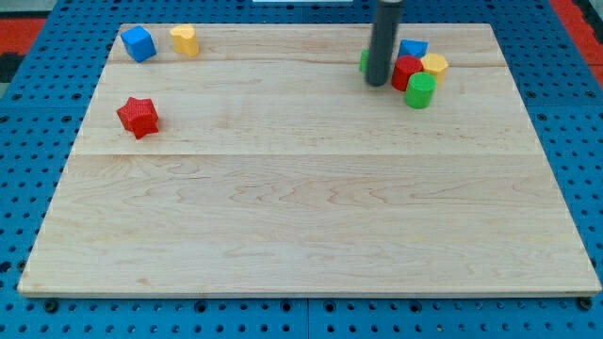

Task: Move red star to the left side of green circle

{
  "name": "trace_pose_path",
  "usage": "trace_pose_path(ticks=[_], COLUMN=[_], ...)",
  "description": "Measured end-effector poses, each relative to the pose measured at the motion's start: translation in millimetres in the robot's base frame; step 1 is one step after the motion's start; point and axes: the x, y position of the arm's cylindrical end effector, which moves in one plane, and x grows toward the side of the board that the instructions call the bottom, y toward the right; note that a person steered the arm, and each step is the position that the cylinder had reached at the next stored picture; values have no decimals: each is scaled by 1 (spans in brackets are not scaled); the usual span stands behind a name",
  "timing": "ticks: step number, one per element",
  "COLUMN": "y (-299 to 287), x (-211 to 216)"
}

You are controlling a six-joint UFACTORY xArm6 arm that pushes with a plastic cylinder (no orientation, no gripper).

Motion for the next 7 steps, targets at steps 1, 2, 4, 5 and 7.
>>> trace_pose_path(ticks=[1, 2, 4, 5, 7], y=[-73, -171, -304, -252, -231], x=[72, 127, 77, 63, 69])
